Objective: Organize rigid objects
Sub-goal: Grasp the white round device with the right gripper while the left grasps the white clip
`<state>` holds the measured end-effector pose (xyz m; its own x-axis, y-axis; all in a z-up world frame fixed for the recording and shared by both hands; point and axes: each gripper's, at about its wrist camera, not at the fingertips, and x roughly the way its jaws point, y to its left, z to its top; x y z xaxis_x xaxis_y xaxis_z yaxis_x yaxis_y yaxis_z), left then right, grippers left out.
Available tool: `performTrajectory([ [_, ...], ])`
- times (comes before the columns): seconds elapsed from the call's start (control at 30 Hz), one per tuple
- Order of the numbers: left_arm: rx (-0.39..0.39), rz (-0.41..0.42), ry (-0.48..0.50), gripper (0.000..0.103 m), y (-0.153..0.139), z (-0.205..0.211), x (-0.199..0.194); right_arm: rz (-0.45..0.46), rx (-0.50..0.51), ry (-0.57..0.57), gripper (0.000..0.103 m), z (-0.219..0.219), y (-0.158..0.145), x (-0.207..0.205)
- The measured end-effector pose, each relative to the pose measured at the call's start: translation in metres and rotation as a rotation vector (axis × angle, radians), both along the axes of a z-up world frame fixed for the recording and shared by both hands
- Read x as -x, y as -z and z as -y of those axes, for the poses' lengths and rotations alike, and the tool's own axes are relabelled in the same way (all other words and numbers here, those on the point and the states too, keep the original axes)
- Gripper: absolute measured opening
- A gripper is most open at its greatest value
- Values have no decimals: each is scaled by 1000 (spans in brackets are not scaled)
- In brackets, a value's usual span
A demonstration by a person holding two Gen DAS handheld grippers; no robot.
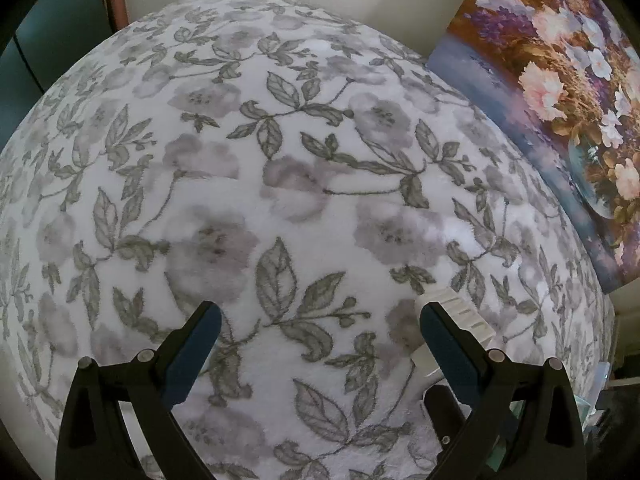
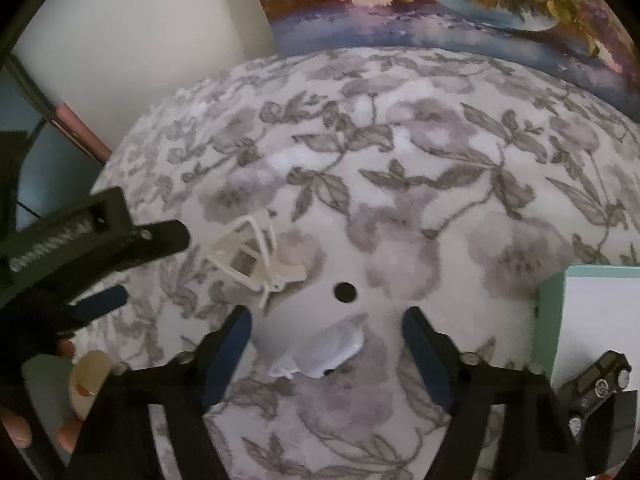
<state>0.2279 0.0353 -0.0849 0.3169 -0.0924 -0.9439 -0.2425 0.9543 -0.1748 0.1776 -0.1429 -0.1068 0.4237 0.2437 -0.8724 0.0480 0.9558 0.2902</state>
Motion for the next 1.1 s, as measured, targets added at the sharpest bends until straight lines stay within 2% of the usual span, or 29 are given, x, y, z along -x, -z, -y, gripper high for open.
performTrajectory([
  [0.07, 2, 2, 1, 100, -1, 1, 1, 7, -27, -4, 59, 1, -1, 1],
  [0.1, 3, 6, 6, 100, -2, 3, 1, 10, -46, -6, 57, 2, -1, 1],
  [0.57, 47, 60, 118, 99, -10, 40, 2, 42, -36, 81, 57, 40, -26, 7],
  [0.63, 51, 65, 141, 95, -10, 48, 2, 48, -31, 91, 57, 46, -30, 8],
  [0.7, 39, 62, 162, 85, -7, 56, 3, 53, -27, 98, 57, 49, -33, 9],
  [0.77, 52, 67, 172, 84, -5, 61, 2, 55, -17, 101, 57, 54, -35, 10],
  [0.83, 35, 60, 180, 78, -2, 65, 2, 55, -8, 103, 57, 58, -35, 13],
  [0.97, 21, 51, 211, 77, 5, 78, 1, 40, -7, 116, 57, 66, -31, 14],
  [1.03, 9, 49, 220, 55, 8, 81, 0, 35, -10, 119, 57, 69, -30, 14],
  [1.1, 7, 45, 220, 49, 12, 81, 0, 34, -10, 121, 57, 70, -29, 15],
])
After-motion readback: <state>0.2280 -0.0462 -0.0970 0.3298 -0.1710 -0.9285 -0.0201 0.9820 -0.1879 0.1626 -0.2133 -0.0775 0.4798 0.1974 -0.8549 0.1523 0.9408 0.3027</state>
